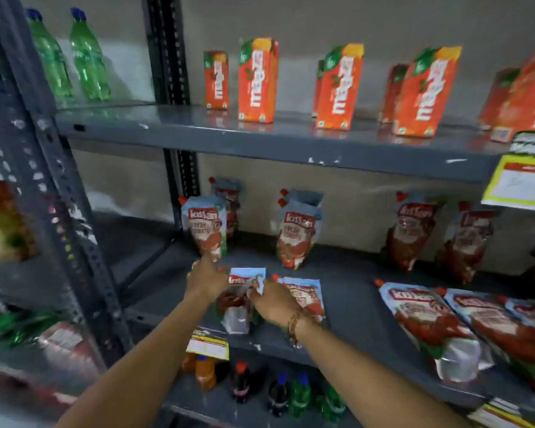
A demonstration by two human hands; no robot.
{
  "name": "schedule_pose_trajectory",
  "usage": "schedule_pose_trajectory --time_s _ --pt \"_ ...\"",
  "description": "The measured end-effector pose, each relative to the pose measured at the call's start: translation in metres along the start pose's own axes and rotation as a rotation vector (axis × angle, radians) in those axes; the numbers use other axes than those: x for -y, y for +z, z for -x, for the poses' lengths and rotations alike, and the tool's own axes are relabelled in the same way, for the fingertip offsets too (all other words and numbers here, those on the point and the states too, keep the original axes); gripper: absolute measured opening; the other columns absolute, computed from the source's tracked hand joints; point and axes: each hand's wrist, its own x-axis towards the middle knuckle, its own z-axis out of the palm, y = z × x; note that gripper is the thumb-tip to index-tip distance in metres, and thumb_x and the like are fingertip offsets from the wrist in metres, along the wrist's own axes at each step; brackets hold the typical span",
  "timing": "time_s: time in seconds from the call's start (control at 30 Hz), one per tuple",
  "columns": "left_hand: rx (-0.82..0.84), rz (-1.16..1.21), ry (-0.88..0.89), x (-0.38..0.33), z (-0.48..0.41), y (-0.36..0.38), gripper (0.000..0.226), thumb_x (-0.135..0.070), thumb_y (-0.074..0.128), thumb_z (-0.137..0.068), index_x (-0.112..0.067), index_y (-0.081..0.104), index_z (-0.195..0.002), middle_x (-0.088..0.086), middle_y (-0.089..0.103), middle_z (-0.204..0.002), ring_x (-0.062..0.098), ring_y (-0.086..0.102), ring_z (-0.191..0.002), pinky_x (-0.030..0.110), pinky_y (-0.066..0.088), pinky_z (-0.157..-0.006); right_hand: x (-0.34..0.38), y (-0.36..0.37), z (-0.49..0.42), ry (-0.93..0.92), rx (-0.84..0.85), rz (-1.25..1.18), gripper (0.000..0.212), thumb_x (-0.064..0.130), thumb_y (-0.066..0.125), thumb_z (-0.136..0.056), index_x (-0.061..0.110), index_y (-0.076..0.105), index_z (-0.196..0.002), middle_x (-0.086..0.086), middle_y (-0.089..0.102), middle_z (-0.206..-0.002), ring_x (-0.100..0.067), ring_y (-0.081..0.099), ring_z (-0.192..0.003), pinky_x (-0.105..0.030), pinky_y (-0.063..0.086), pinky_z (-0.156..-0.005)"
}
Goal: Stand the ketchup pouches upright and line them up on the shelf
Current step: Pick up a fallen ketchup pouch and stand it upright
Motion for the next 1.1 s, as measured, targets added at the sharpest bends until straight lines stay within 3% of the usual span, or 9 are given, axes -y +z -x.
schedule_pose_trajectory --time_s 0.07,0.13,0.27,0.43,0.63,0.77,0.87,0.97,1.1 --pt "0.182 0.206 -0.249 0.014 -0.016 -0.002 0.037 -0.02 0.057 -0.086 0.003 0.059 -0.115 0.016 0.067 -0.117 0.035 0.064 -0.108 0.037 0.055 -0.08 0.003 0.02 -0.019 0.216 0.136 -0.202 0.033 0.033 0.041 -0.093 0.008 0.061 -0.099 -0.016 0.065 -0.105 -0.037 0.06 -0.108 -0.038 0.051 -0.087" --pt "0.438 0.474 -0.467 0.026 -0.017 0.0 0.015 -0.004 0.054 -0.09 0.006 0.062 -0.098 0.011 0.076 -0.078 0.026 0.074 -0.073 0.032 0.056 -0.057 0.002 0.031 -0.035 0.383 0.097 -0.481 0.018 0.021 0.049 -0.089 0.007 0.059 -0.081 -0.015 0.067 -0.102 -0.034 0.064 -0.102 -0.041 0.053 -0.086" --pt "0.547 0.59 -0.374 0.038 -0.029 -0.004 0.018 0.011 0.059 -0.082 -0.002 0.065 -0.092 0.009 0.074 -0.078 0.02 0.067 -0.075 0.027 0.057 -0.056 0.001 0.038 -0.059 0.422 -0.086 -0.601 0.003 0.008 0.063 -0.08 0.007 0.061 -0.08 -0.009 0.069 -0.08 -0.025 0.066 -0.079 -0.039 0.057 -0.077" --pt "0.282 0.74 0.004 0.023 -0.061 -0.013 0.046 0.025 0.059 -0.072 -0.007 0.053 -0.105 0.006 0.068 -0.098 0.019 0.065 -0.091 0.027 0.057 -0.067 0.004 0.027 -0.09 0.126 -0.224 -0.468 0.035 0.01 0.076 -0.069 0.01 0.062 -0.101 -0.002 0.072 -0.103 -0.018 0.067 -0.094 -0.037 0.057 -0.085" --pt "0.177 0.376 -0.099 0.038 -0.07 0.004 0.028 0.007 0.068 -0.076 -0.009 0.046 -0.074 0.004 0.056 -0.074 0.02 0.055 -0.081 0.023 0.044 -0.058 -0.009 0.031 -0.098 0.14 -0.094 -0.213 0.041 0.009 0.068 -0.071 0.014 0.06 -0.111 -0.006 0.069 -0.115 -0.025 0.064 -0.107 -0.039 0.054 -0.091" --pt "0.48 0.031 -0.241 0.037 -0.059 0.007 0.021 -0.014 0.072 -0.08 -0.008 0.052 -0.075 0.009 0.058 -0.076 0.02 0.061 -0.069 0.025 0.054 -0.056 -0.025 0.013 -0.092 0.229 -0.044 0.134 0.038 0.011 0.056 -0.079 0.008 0.056 -0.117 -0.015 0.059 -0.125 -0.036 0.052 -0.119 -0.047 0.047 -0.098" --pt "0.744 0.173 -0.336 0.023 -0.044 0.03 0.033 -0.023 0.067 -0.085 -0.006 0.055 -0.11 0.011 0.062 -0.087 0.018 0.064 -0.076 0.023 0.058 -0.061 -0.046 -0.004 -0.073 0.527 -0.089 0.307 0.056 0.041 0.042 -0.087 0.016 0.039 -0.137 -0.014 0.036 -0.144 -0.04 0.03 -0.134 -0.059 0.032 -0.105" --pt "0.961 0.355 -0.46 0.001 -0.025 0.061 0.023 -0.024 0.06 -0.089 -0.008 0.055 -0.105 0.01 0.062 -0.094 0.021 0.062 -0.084 0.031 0.055 -0.078 -0.061 -0.015 -0.055 0.605 -0.127 0.153 0.061 0.035 0.048 -0.088 0.008 0.029 -0.139 -0.019 0.033 -0.146 -0.038 0.033 -0.134 -0.047 0.033 -0.108" --pt "0.815 0.481 -0.299 -0.017 -0.009 0.09 0.012 0.004 0.062 -0.084 -0.006 0.062 -0.09 0.01 0.068 -0.093 0.023 0.064 -0.085 0.04 0.054 -0.081 -0.057 -0.029 -0.043 0.452 -0.297 0.06 0.048 0.009 0.048 -0.087 0.003 0.032 -0.132 -0.022 0.051 -0.131 -0.039 0.051 -0.12 -0.042 0.044 -0.099"
